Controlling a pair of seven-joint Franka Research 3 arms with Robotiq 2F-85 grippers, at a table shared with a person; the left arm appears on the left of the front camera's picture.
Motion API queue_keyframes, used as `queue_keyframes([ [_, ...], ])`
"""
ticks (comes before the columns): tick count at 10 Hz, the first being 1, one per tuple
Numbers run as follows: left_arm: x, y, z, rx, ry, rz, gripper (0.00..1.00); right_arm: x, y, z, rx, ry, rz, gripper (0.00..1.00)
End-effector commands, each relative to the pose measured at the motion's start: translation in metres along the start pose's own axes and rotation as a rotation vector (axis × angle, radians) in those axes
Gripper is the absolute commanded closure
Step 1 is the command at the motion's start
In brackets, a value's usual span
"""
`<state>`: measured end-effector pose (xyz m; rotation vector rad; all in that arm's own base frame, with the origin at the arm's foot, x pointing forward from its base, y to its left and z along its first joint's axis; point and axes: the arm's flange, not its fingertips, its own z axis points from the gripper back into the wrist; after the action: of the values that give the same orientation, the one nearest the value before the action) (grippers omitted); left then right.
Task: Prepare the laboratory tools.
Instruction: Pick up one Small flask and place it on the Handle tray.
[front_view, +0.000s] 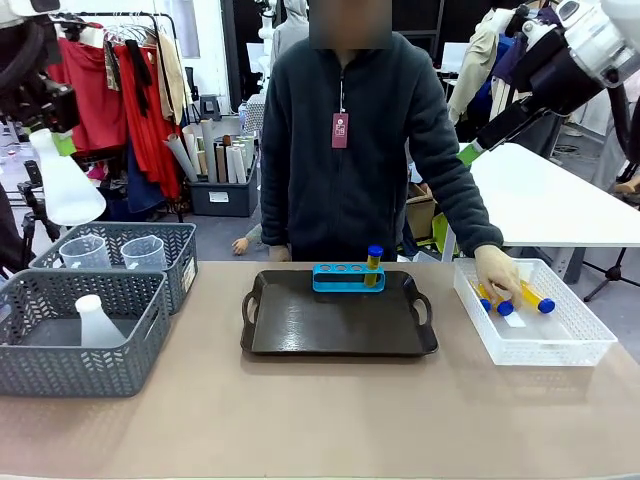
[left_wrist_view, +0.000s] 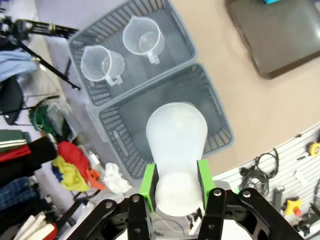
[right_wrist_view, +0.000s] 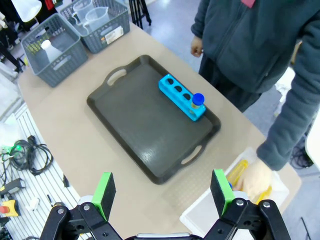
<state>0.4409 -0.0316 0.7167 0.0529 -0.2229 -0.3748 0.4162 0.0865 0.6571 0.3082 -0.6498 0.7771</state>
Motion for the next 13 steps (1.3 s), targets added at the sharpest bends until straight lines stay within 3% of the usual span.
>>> queue_keyframes([
  [1, 0.035, -0.028, 0.015, 0.059, 0.013, -0.046, 1.00, -0.001, 0.000, 0.001, 0.000, -0.002, 0.000, 0.00],
  [7, 0.144, -0.128, 0.014, 0.106, 0.037, -0.404, 1.00, -0.001, 0.000, 0.001, 0.000, -0.002, 0.000, 0.00],
  [10, 0.204, -0.180, -0.024, 0.104, 0.007, -0.550, 1.00, -0.001, 0.000, 0.001, 0.000, -0.002, 0.000, 0.00],
  [13, 0.240, -0.213, -0.070, 0.116, 0.024, -0.653, 1.00, -0.001, 0.000, 0.001, 0.000, -0.002, 0.000, 0.00],
])
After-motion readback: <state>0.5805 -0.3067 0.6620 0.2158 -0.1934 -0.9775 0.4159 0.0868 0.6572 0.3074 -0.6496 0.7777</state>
